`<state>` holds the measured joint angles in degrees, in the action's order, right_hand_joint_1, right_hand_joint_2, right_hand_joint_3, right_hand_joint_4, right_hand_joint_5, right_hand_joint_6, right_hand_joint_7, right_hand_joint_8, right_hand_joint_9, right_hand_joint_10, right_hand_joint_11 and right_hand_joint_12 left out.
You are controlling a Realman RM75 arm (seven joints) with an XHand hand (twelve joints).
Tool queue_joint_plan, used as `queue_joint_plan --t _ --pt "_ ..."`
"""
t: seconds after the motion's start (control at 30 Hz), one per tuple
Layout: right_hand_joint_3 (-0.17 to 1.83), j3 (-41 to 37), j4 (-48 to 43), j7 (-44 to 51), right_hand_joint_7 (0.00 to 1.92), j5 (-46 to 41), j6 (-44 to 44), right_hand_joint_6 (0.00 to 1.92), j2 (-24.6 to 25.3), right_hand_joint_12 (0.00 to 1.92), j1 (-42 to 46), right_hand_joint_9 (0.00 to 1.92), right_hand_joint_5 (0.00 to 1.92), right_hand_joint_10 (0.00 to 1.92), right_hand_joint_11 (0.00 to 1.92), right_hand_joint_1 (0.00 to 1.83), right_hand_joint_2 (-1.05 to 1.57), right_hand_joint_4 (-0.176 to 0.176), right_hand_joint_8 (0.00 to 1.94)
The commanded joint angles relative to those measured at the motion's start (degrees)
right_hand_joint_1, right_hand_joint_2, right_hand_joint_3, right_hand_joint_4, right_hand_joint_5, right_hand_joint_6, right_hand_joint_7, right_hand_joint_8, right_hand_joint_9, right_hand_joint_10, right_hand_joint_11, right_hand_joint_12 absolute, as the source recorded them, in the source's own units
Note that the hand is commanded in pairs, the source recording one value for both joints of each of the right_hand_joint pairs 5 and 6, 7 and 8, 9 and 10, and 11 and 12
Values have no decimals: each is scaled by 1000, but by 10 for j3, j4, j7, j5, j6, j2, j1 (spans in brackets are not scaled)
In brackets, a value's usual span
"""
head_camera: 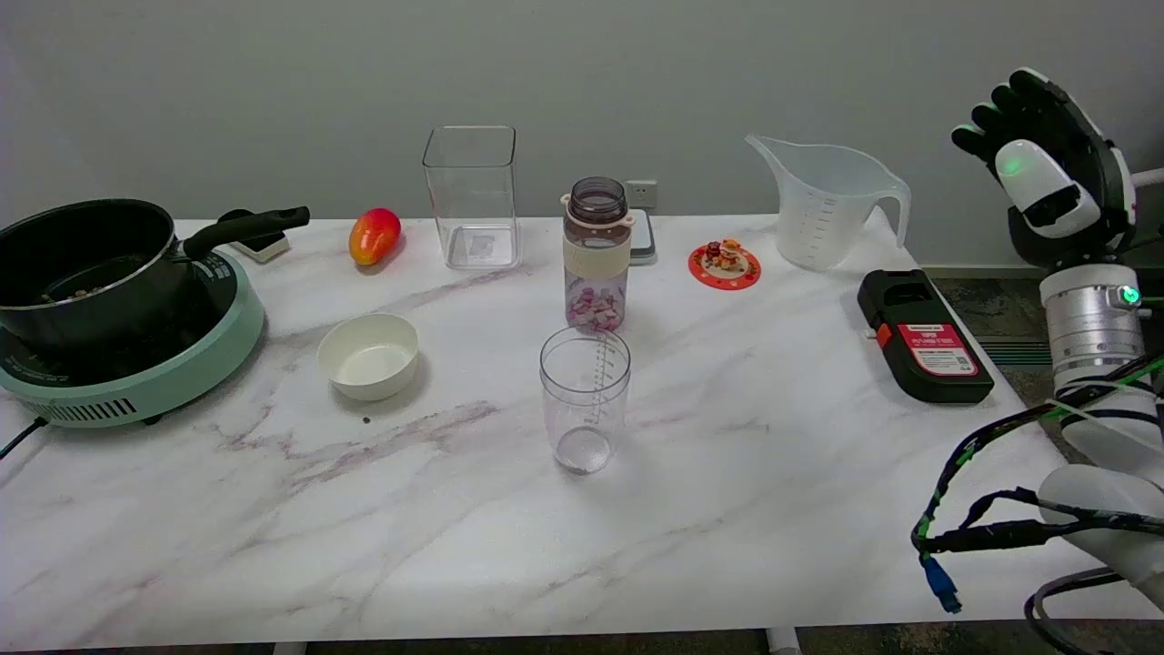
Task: Pick up the bottle.
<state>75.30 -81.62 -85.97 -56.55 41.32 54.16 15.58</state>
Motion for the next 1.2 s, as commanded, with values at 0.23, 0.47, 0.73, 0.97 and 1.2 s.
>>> queue_joint_plan --t 0.23,0.47,0.73,0.97,1.2 --pt "1220 67 52 -130 540 -9 43 590 14 691 0 589 590 589 691 1092 -158 0 540" --pt "1131 76 51 -130 535 6 44 571 15 699 -5 597 571 597 699 1065 -115 0 535" --pt "1090 79 52 -142 529 7 58 556 21 694 7 596 556 596 694 1056 -88 0 529" --pt "1093 106 60 -172 524 13 55 554 18 664 -6 586 554 586 664 1056 -84 0 524" --pt "1106 133 77 -216 514 13 53 555 21 637 -26 572 555 572 637 1061 -100 0 514"
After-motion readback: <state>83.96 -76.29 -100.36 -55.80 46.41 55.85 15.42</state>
